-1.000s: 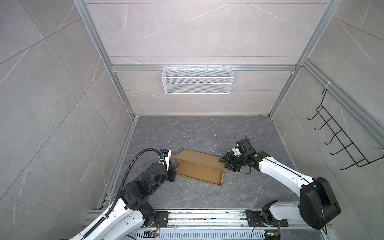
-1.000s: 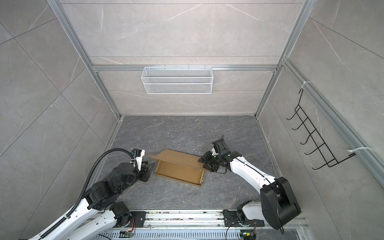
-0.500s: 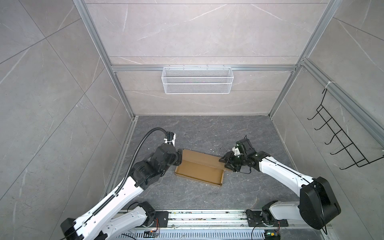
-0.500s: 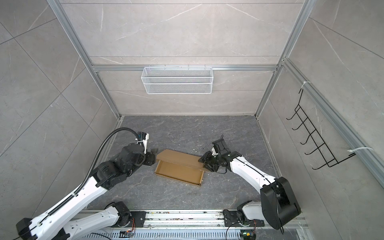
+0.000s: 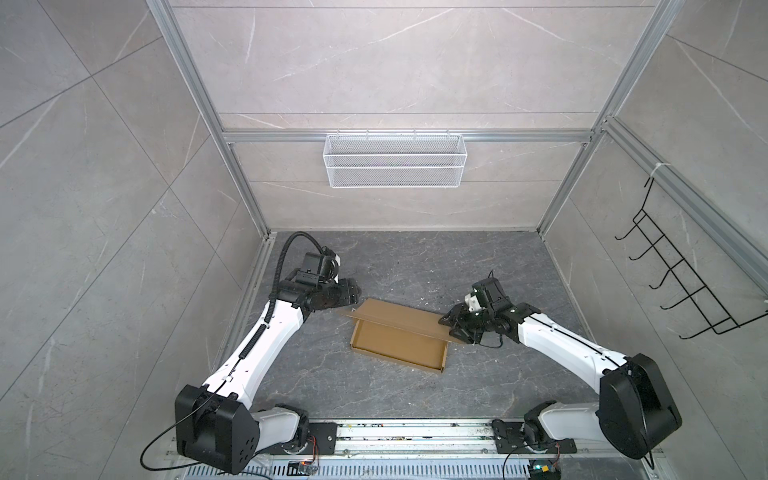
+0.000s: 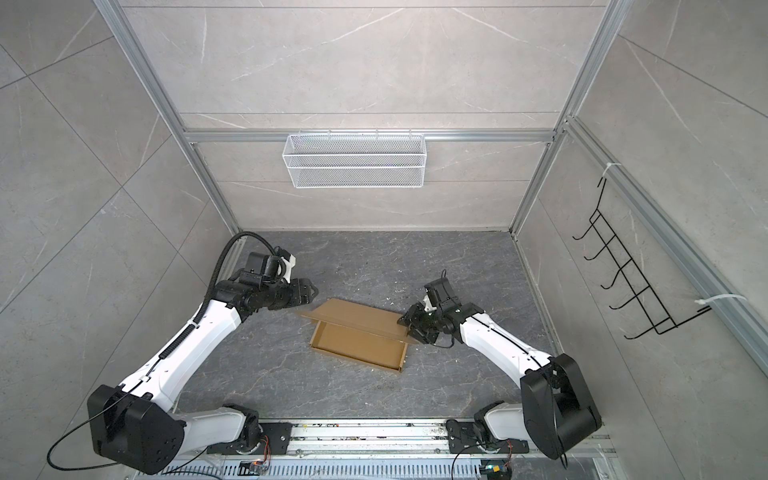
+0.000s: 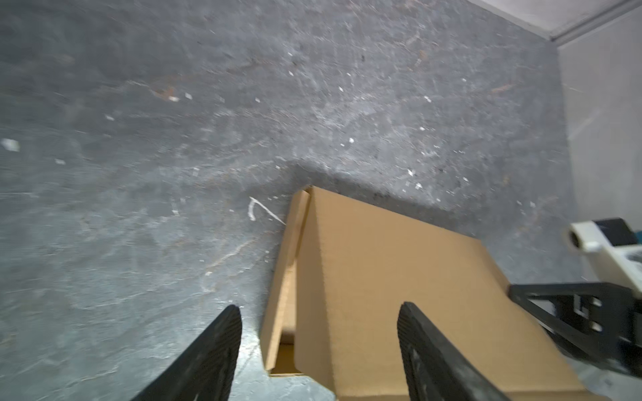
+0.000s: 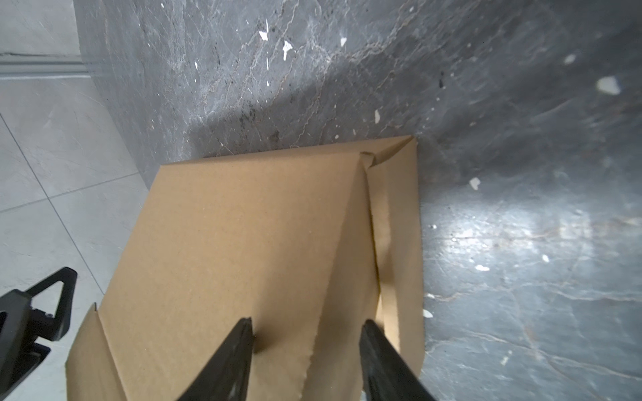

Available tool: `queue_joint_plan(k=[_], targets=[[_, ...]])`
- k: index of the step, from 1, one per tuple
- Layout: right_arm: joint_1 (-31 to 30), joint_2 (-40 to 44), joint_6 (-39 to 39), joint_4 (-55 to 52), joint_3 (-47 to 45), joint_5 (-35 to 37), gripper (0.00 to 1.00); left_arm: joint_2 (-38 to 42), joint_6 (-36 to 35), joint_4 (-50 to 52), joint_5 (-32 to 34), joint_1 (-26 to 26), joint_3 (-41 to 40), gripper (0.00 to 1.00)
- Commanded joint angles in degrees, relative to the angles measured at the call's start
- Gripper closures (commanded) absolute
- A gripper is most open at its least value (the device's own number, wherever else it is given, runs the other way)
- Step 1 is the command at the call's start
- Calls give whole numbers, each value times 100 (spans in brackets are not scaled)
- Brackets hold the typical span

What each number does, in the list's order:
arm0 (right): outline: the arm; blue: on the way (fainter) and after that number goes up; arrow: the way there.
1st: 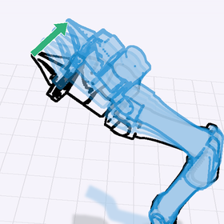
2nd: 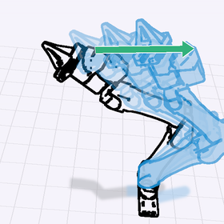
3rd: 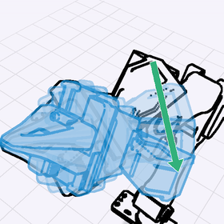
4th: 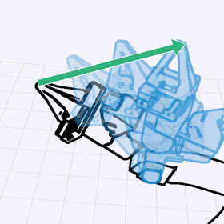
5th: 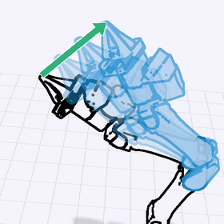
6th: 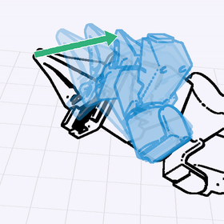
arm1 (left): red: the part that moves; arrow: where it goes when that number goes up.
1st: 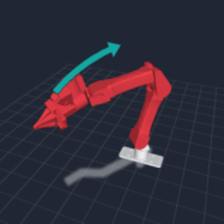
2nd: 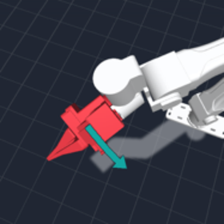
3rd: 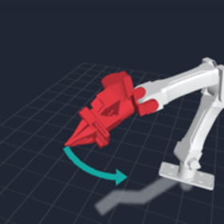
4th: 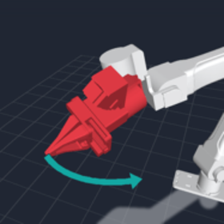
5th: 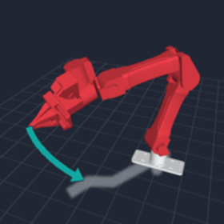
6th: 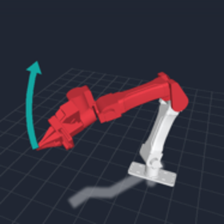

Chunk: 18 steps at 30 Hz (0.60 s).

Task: Assemble paper box
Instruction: Close the paper box at the center of the table.

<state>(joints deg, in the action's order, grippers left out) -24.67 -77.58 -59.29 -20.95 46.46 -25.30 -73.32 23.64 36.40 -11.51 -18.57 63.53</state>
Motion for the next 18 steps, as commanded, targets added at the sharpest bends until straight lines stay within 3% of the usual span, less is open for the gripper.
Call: queue_joint_plan(k=[1, 18], targets=[[24, 68, 260, -188, -63, 131, 48, -77, 173, -316, -851, 9, -208, 27], [30, 111, 440, -239, -176, 267, 54, -132, 498, -1028, -1191, 2, -1211, 41]])
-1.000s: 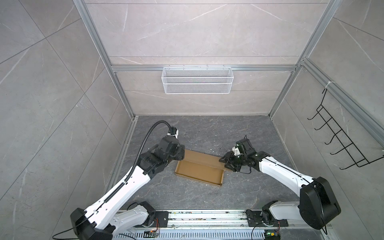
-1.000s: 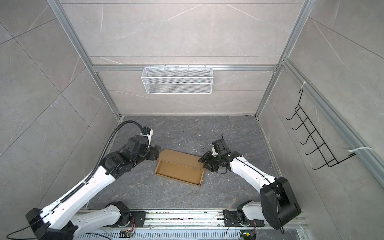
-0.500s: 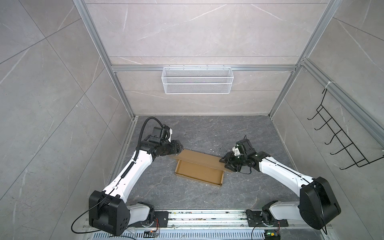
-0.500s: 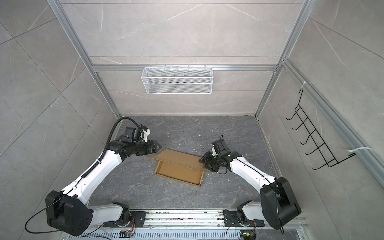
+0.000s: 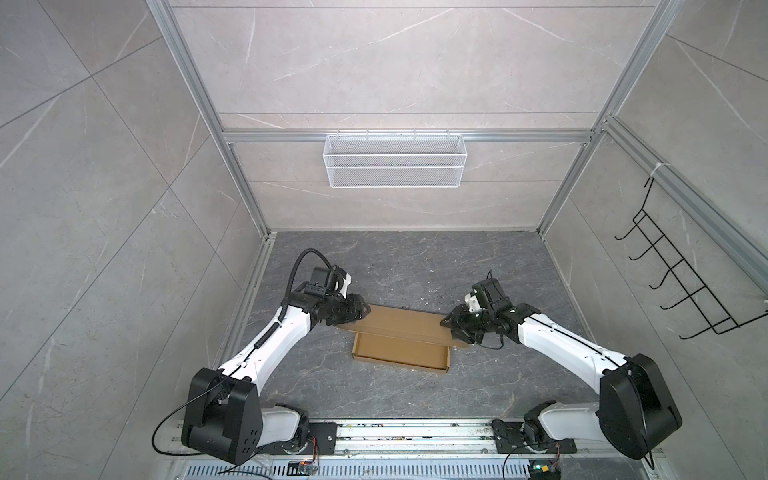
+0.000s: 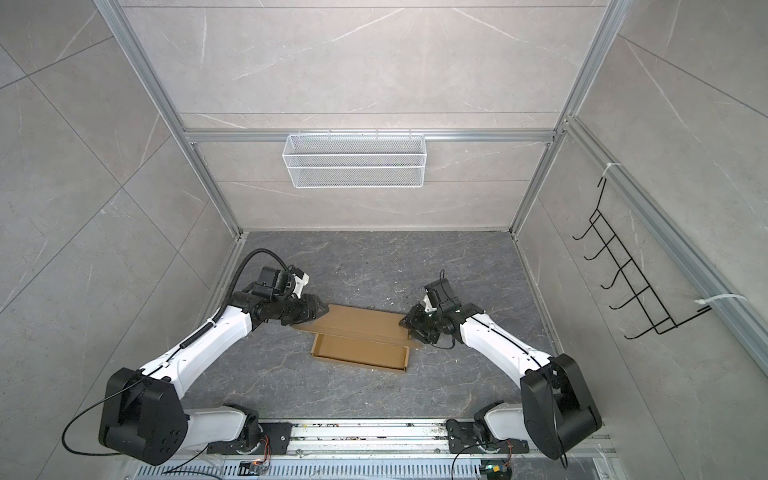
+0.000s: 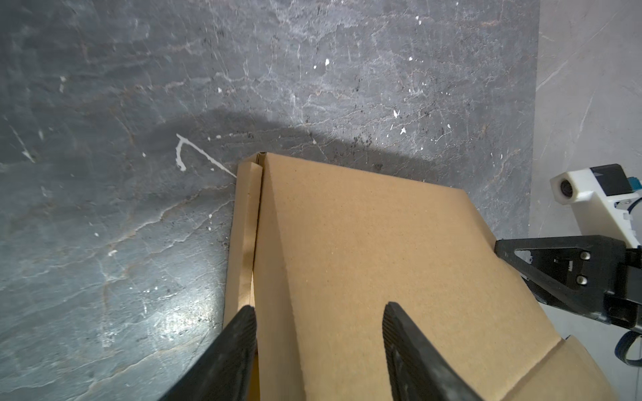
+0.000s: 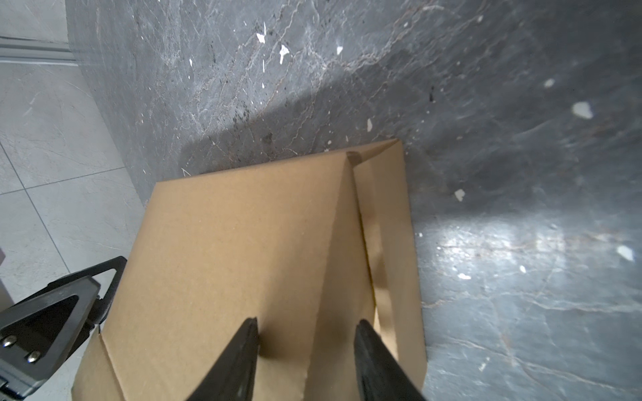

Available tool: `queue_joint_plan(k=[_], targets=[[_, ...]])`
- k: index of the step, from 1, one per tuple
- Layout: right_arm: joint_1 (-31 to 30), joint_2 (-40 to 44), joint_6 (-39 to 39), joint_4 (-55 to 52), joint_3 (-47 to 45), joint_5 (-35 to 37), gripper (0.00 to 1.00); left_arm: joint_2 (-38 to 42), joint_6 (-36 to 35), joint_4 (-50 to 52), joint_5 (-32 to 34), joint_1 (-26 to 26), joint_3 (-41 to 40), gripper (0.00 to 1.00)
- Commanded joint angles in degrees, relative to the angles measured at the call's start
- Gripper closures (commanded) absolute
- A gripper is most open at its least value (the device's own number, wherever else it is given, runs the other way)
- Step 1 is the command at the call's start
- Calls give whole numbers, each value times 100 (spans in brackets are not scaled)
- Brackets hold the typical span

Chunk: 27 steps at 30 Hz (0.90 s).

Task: Assemble paper box
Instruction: Close the paper box at the center of the table.

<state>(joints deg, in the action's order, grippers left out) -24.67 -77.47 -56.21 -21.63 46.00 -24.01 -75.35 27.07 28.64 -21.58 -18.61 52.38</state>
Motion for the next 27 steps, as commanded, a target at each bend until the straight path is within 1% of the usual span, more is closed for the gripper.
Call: queue_joint_plan(k=[1, 6, 11, 15, 20, 27], targets=[[16, 101, 136, -171, -144, 142, 55, 82, 192, -298, -180, 7, -159, 42], [12, 92, 204, -188, -180, 167, 59, 108, 303, -502, -180, 2, -443, 44], [7, 49, 349, -288, -120, 229, 60, 88, 379, -649, -182, -2, -614, 46], [6, 5, 540, -396, -126, 364, 61, 58, 330, -658, 0, -9, -750, 47], [-4, 13, 722, -481, -161, 441, 66, -21, 321, -773, 109, -11, -978, 50], [-24, -5, 943, -668, 41, 423, 66, -94, 363, -912, 201, -49, -1172, 53]])
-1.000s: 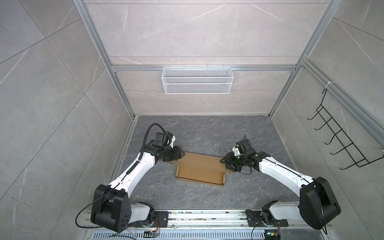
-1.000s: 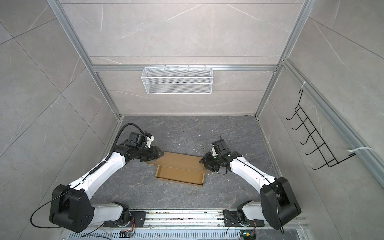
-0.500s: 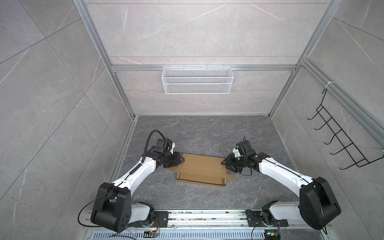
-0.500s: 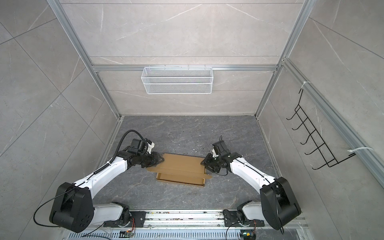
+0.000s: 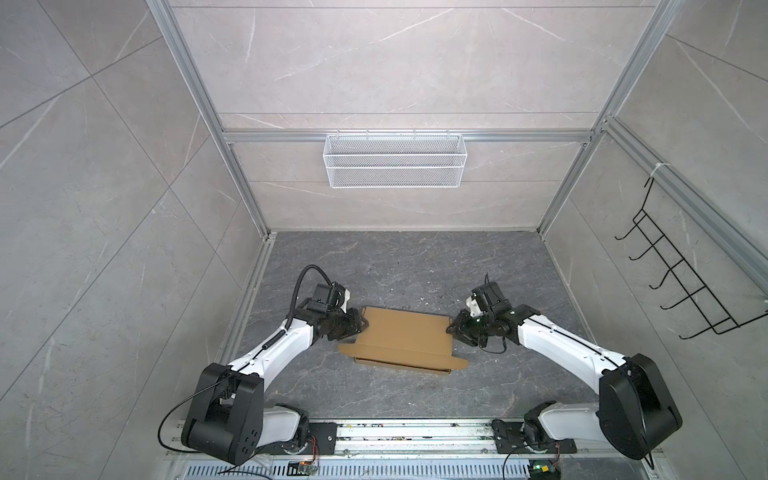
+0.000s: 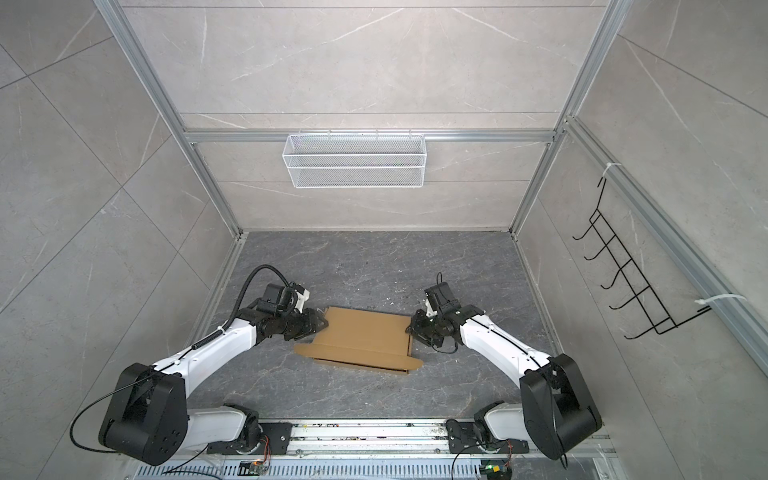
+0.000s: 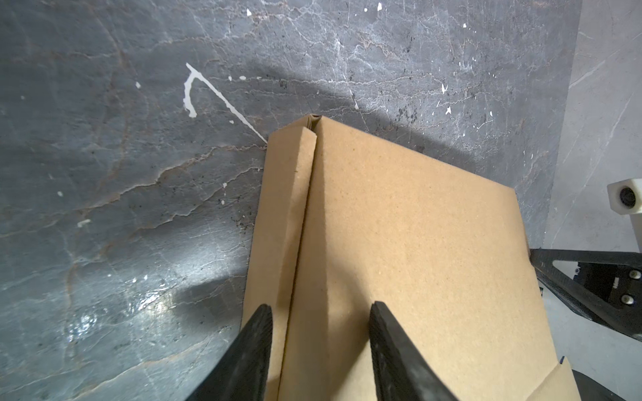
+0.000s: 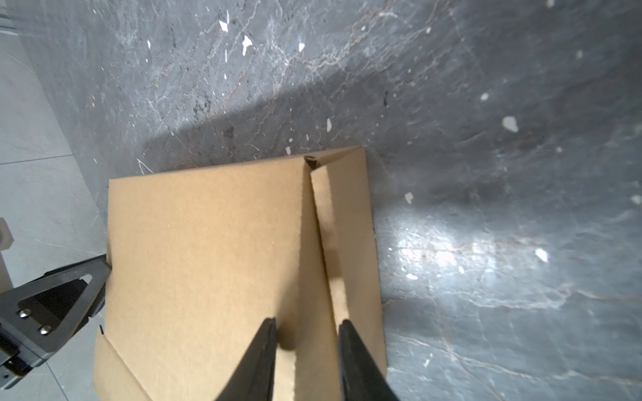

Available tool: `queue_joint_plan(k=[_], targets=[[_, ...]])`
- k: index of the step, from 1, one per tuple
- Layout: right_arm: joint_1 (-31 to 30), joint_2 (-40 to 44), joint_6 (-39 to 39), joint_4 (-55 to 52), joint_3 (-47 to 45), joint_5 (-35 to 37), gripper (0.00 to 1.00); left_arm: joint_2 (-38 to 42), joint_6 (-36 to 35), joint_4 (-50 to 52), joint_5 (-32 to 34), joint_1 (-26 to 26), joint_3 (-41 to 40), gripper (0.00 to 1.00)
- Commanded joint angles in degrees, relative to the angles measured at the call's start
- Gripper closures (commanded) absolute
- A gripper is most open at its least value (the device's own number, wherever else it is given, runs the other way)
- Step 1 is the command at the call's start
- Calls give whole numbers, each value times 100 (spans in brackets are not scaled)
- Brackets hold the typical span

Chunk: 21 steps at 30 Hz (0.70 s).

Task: Assemble paper box
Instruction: Close the paper box at the center of the table.

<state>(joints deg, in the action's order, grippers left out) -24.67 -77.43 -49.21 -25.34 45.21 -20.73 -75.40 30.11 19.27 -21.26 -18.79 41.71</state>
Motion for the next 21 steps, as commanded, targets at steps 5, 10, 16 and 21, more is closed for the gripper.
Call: queue_joint_plan(k=[5, 10, 16, 21], targets=[[-56, 21, 513, -604, 300, 140, 65, -87, 57, 7, 316, -52, -246, 57], [-56, 146, 774, -935, 405, 251, 62, -64, 100, -5, 392, -108, -302, 58], [-88, 263, 1062, -1244, 415, 277, 49, -6, 128, -16, 427, -121, -356, 58], [-403, 78, 1045, -912, 260, 173, 44, 12, 138, -49, 547, -133, -435, 59]])
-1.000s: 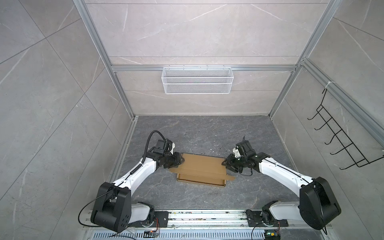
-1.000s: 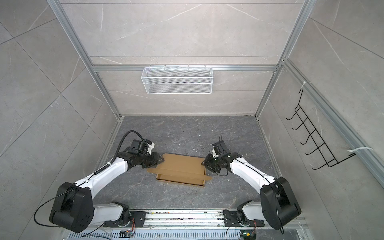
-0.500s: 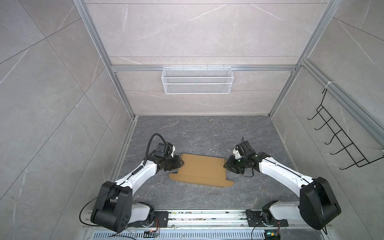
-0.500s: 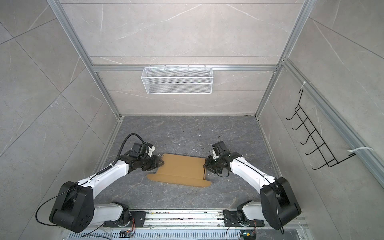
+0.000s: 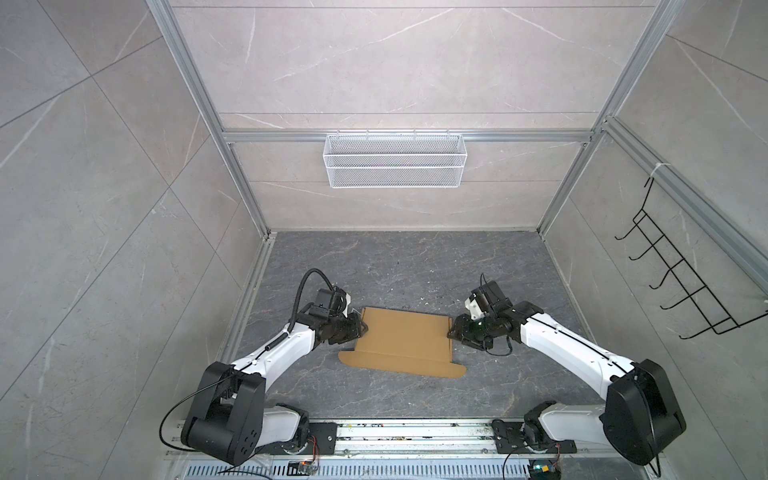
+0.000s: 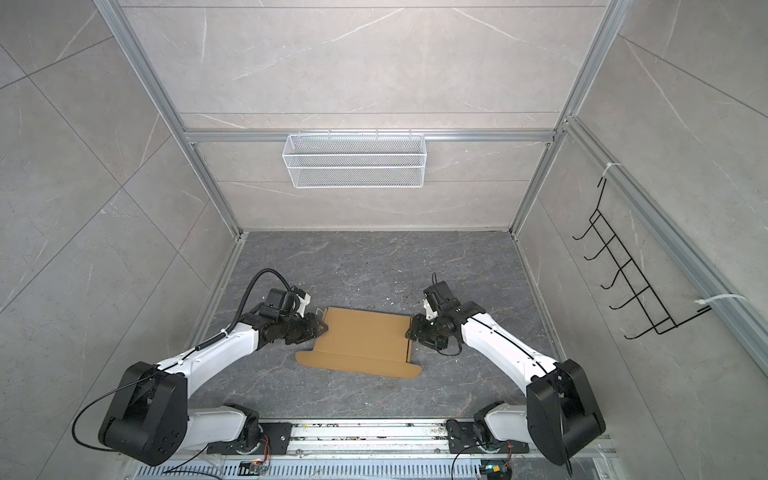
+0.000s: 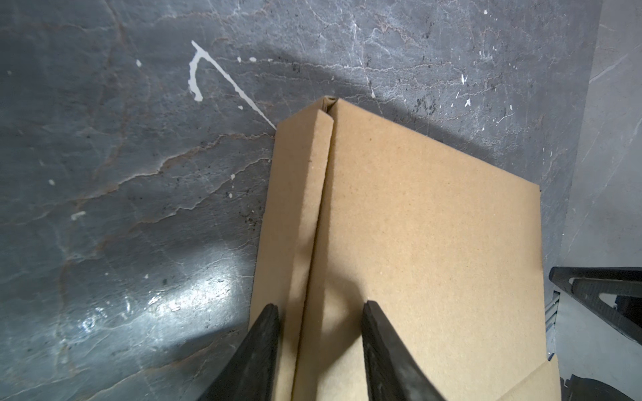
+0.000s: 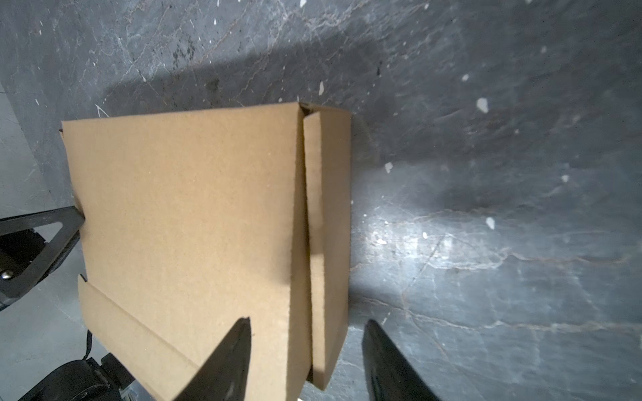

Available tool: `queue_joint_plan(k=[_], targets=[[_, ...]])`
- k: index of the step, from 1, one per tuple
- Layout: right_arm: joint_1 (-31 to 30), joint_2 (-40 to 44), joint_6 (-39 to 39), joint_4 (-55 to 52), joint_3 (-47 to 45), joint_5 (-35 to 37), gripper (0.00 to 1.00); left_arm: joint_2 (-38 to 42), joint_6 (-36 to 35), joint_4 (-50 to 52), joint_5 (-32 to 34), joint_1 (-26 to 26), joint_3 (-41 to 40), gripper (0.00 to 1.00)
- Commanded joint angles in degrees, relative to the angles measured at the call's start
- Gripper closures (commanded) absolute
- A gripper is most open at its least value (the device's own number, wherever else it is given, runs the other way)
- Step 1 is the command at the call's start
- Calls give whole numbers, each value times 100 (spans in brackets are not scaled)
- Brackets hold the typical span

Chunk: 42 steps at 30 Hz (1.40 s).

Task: Assemble paper box
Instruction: Close the paper box at the center of the table.

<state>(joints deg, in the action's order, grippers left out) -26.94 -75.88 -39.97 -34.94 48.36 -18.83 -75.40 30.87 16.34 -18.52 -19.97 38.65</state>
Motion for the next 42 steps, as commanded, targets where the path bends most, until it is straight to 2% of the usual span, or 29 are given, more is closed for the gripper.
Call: queue_joint_plan(k=[1, 9, 15, 17, 20, 24, 30, 36, 42], targets=[[-255, -153, 119, 82, -55, 16, 44, 7, 65, 236, 278, -18, -139, 59], [-341, -545, 409, 245, -175, 303, 49, 69, 123, 218, 364, -46, -224, 59], [-338, -816, 527, 598, -358, 305, 62, -75, 250, 34, 417, -174, -293, 62], [-337, -857, 542, 642, -375, 314, 62, -32, 242, 84, 452, -183, -280, 62], [-338, -843, 558, 631, -354, 303, 62, 202, 177, 342, 572, -176, -182, 61], [-338, -771, 646, 560, -262, 241, 58, 508, 78, 672, 758, -137, 5, 51], [-329, -668, 743, 448, -52, 61, 49, 570, 267, 368, 373, 76, -156, 37], [-327, -718, 821, 499, -155, -74, 44, 437, 523, -402, -13, 76, -523, 35], [-337, -818, 586, 952, -301, -410, 45, 154, 695, -852, -278, 41, -653, 36]])
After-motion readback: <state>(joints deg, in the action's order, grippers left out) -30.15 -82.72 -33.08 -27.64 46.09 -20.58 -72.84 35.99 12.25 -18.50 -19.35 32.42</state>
